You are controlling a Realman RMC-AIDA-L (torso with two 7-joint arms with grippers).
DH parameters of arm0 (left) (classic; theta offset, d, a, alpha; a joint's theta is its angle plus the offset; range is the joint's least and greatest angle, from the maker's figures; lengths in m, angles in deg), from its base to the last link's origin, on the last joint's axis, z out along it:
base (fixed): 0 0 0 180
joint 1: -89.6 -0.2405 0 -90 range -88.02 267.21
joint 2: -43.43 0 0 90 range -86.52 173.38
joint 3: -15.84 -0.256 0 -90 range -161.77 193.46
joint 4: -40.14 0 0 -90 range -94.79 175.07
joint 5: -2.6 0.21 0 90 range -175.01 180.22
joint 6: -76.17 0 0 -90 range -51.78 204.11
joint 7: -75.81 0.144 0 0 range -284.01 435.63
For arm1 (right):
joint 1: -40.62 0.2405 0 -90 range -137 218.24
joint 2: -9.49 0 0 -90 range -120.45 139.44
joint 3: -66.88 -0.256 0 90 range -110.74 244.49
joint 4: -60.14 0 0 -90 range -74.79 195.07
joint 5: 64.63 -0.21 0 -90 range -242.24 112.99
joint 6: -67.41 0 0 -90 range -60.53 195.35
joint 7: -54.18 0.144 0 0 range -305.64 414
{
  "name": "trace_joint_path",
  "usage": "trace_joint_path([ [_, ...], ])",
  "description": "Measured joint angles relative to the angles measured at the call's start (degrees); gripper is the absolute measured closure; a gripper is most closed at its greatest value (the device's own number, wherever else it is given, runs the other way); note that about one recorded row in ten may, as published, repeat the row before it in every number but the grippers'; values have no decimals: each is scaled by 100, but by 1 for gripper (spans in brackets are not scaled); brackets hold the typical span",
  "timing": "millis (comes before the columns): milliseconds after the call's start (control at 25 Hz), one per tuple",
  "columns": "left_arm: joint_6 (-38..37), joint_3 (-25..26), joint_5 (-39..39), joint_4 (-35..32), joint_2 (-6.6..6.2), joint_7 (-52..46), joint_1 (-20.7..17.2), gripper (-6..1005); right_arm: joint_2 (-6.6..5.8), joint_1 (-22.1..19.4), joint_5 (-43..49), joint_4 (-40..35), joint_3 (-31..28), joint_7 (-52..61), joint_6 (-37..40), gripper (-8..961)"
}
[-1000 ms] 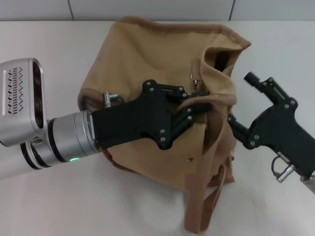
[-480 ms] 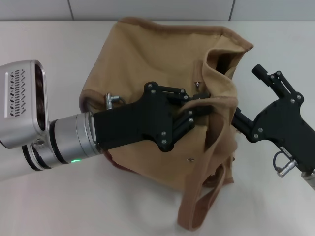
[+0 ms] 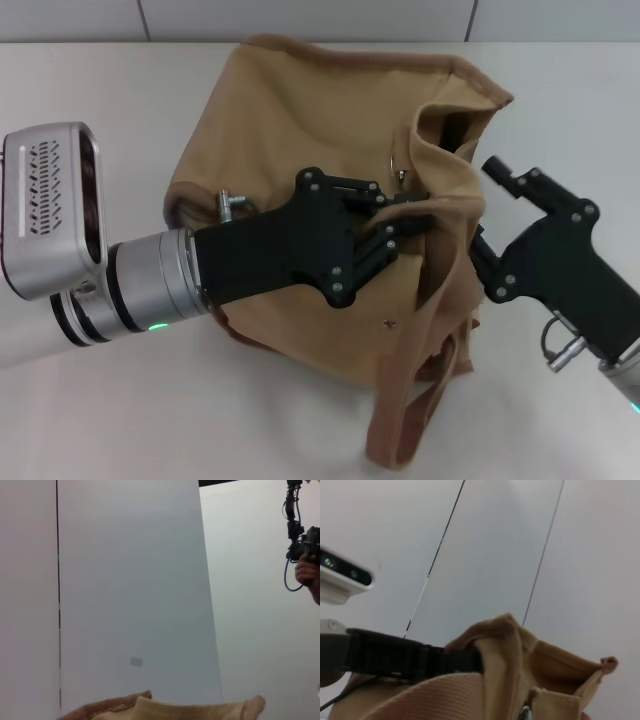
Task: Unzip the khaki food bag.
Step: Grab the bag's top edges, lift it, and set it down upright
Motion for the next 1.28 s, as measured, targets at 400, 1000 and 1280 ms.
trace_joint_path([
  [400, 61, 1, -1, 15, 5, -2, 5, 887, 1, 8, 20, 159, -9, -423, -132, 601],
  [1000, -63, 312, -53, 81, 10, -2, -36, 885, 0, -6, 20, 137, 0, -437, -145, 950],
  [1280, -349, 989, -60, 98, 9, -2, -269, 884, 0, -9, 20, 127, -1, -437, -280, 949],
])
